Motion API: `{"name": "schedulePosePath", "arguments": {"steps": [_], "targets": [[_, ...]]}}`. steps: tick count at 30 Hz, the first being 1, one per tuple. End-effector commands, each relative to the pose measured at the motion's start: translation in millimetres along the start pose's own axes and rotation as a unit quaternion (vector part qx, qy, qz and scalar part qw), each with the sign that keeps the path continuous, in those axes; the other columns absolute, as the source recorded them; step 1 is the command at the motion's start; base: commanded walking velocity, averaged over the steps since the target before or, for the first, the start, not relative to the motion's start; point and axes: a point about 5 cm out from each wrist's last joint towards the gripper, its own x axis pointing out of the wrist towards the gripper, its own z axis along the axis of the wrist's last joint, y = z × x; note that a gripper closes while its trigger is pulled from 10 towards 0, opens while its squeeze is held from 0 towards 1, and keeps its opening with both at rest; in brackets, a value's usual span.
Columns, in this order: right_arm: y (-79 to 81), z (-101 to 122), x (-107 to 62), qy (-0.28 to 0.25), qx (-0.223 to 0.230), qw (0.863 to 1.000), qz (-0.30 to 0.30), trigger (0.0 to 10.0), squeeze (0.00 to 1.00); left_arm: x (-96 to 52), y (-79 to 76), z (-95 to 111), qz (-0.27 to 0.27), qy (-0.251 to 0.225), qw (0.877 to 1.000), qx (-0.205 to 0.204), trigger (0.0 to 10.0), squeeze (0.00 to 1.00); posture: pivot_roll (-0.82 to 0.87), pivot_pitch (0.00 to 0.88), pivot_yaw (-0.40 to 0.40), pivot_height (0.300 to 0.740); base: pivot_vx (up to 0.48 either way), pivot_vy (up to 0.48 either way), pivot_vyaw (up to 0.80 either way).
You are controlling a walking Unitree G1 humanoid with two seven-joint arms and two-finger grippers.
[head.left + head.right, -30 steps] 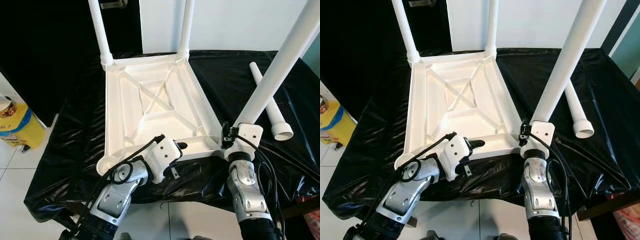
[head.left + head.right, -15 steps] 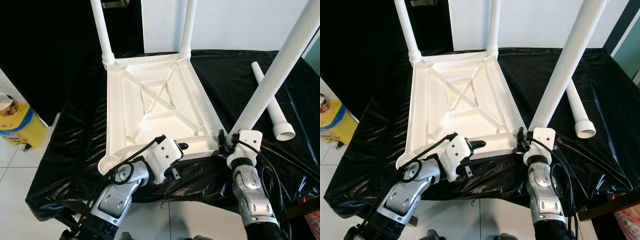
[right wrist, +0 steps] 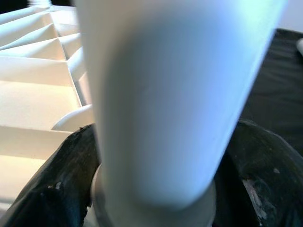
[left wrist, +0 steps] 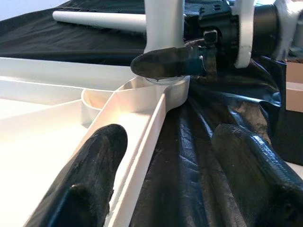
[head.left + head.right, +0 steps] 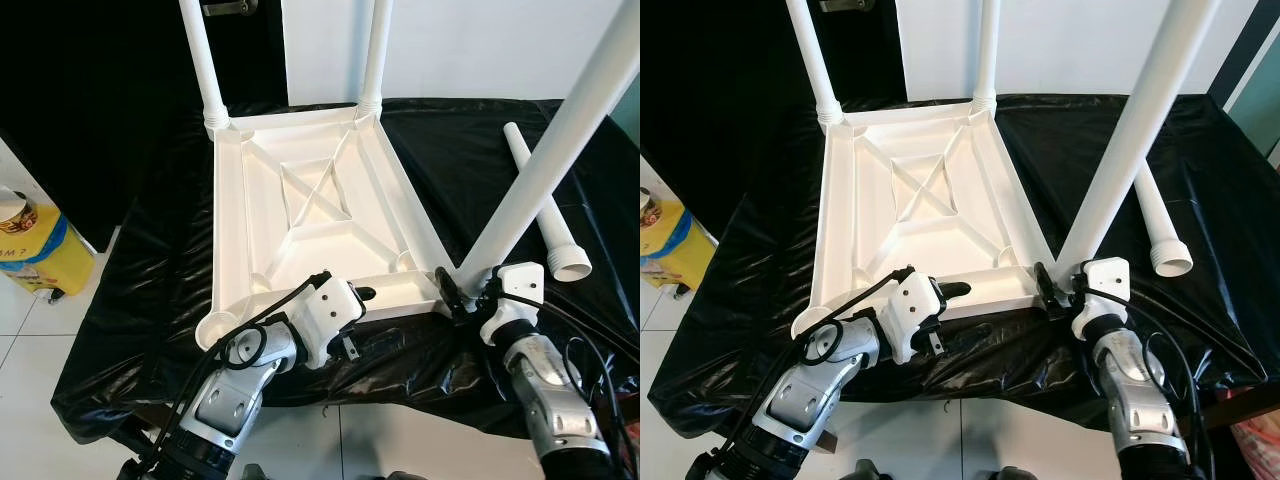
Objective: Building children table
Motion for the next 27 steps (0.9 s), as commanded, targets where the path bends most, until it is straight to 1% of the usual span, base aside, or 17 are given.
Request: {"name": "schedulePosePath", "arguments": {"steps": [1, 3, 4, 5, 8, 9, 11, 15, 16, 19, 20, 22, 23, 27], "targets": [[-1.3, 1, 0.8, -0.005, -0.002, 1.000, 0.012, 10.0, 0.00, 0.2, -0.3, 0, 0.004, 0.002, 1.000, 0.004, 10.0, 0.00, -0.04, 0.042, -0.004, 0.740, 0.000, 0.000, 0.00], [-3.3, 2, 2.5, -0.005, 0.000, 1.000, 0.022, 10.0, 0.00, 0.3, -0.1, 1, 0.004, 0.002, 1.000, 0.004, 10.0, 0.00, -0.04, 0.041, -0.003, 0.740, 0.000, 0.000, 0.00], [-3.8, 3, 4.5, -0.006, -0.005, 0.999, 0.038, 10.0, 0.00, 0.4, 0.1, 0, 0.004, 0.002, 1.000, 0.004, 10.0, 0.00, -0.04, 0.039, -0.002, 0.740, 0.000, 0.000, 0.00], [-3.8, 3, 4.5, -0.006, -0.005, 0.999, 0.038, 10.0, 0.00, 0.4, 0.1, 0, 0.004, 0.002, 1.000, 0.004, 10.0, 0.00, -0.04, 0.039, -0.002, 0.740, 0.000, 0.000, 0.00], [-5.6, 8, 15.7, -0.007, -0.027, 0.995, 0.093, 10.0, 0.00, 0.2, 0.7, 1, 0.003, 0.002, 1.000, 0.005, 10.0, 0.00, -0.04, 0.038, -0.002, 0.740, 0.000, 0.000, 0.00], [-5.6, 8, 15.7, -0.007, -0.027, 0.995, 0.093, 10.0, 0.00, 0.2, 0.7, 1, 0.003, 0.002, 1.000, 0.005, 10.0, 0.00, -0.04, 0.038, -0.002, 0.740, 0.000, 0.000, 0.00], [-5.4, 10, 21.5, -0.006, -0.035, 0.993, 0.117, 10.0, 0.00, -0.1, 1.3, 1, 0.003, 0.001, 1.000, 0.006, 10.0, 0.00, -0.03, 0.037, -0.002, 0.740, 0.000, 0.000, 0.00], [-5.4, 10, 23.9, -0.005, -0.040, 0.991, 0.128, 10.0, 0.00, -0.3, 1.5, 2, 0.003, 0.002, 1.000, 0.006, 10.0, 0.00, -0.03, 0.039, -0.002, 0.740, 0.000, 0.000, 0.00], [-5.3, 10, 25.8, -0.004, -0.043, 0.990, 0.137, 8.9, 0.00, -0.5, 1.7, 2, 0.004, 0.002, 1.000, 0.006, 10.0, 0.00, -0.03, 0.040, -0.004, 0.740, 0.000, 0.000, 0.00], [-5.3, 10, 25.8, -0.004, -0.043, 0.990, 0.137, 8.9, 0.00, -0.5, 1.7, 2, 0.004, 0.002, 1.000, 0.006, 10.0, 0.00, -0.03, 0.040, -0.004, 0.740, 0.000, 0.000, 0.00], [-5.3, 10, 26.7, -0.002, -0.046, 0.989, 0.144, 4.8, 0.00, -0.7, 1.6, 2, 0.005, 0.002, 1.000, 0.006, 10.0, 0.00, -0.03, 0.041, -0.006, 0.740, 0.000, 0.000, 0.00], [-5.3, 10, 26.7, -0.002, -0.046, 0.989, 0.144, 4.8, 0.00, -0.7, 1.6, 2, 0.005, 0.002, 1.000, 0.006, 10.0, 0.00, -0.03, 0.041, -0.006, 0.740, 0.000, 0.000, 0.00], [-6.0, 7, 26.0, 0.004, -0.047, 0.988, 0.149, 0.0, 0.00, -1.0, 1.5, 2, 0.006, 0.002, 1.000, 0.006, 10.0, 0.00, -0.03, 0.043, -0.007, 0.740, 0.000, 0.000, 0.00], [-7.7, 1, 22.1, 0.016, -0.048, 0.987, 0.151, 0.0, 0.00, -1.4, 1.1, 1, 0.007, 0.002, 1.000, 0.005, 10.0, 0.00, -0.03, 0.047, -0.006, 0.740, 0.000, 0.000, 0.00]]}}
